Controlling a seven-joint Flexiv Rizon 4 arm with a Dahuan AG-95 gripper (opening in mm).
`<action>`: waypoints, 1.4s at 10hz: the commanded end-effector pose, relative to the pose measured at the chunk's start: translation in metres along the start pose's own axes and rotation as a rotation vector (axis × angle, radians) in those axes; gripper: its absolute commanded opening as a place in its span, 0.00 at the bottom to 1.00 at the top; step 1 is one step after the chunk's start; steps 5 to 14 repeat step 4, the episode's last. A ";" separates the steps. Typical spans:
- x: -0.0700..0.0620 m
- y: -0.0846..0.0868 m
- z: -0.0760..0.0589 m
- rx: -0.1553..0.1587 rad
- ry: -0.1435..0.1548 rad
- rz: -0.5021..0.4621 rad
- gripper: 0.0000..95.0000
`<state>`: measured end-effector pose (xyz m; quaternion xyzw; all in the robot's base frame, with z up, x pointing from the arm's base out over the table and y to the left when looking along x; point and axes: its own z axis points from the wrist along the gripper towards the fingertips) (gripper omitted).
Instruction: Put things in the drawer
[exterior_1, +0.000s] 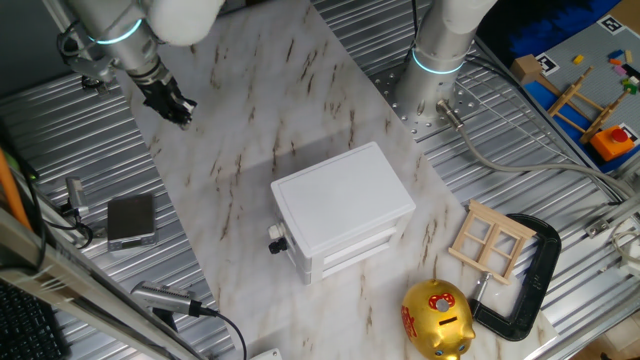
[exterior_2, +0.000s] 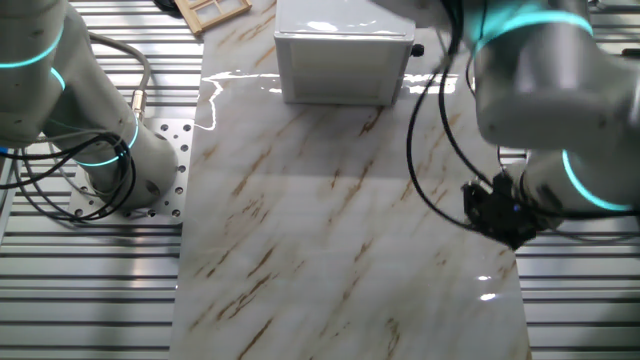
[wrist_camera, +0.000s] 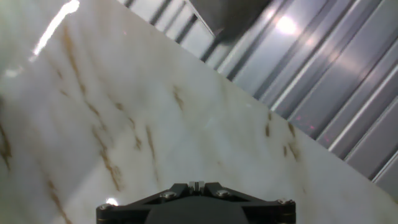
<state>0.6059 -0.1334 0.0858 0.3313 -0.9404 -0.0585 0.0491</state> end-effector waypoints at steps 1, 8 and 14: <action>0.002 0.002 0.000 0.026 0.024 0.060 0.00; 0.004 0.006 0.002 0.043 0.037 0.054 0.00; 0.004 0.006 0.002 0.043 0.037 0.054 0.00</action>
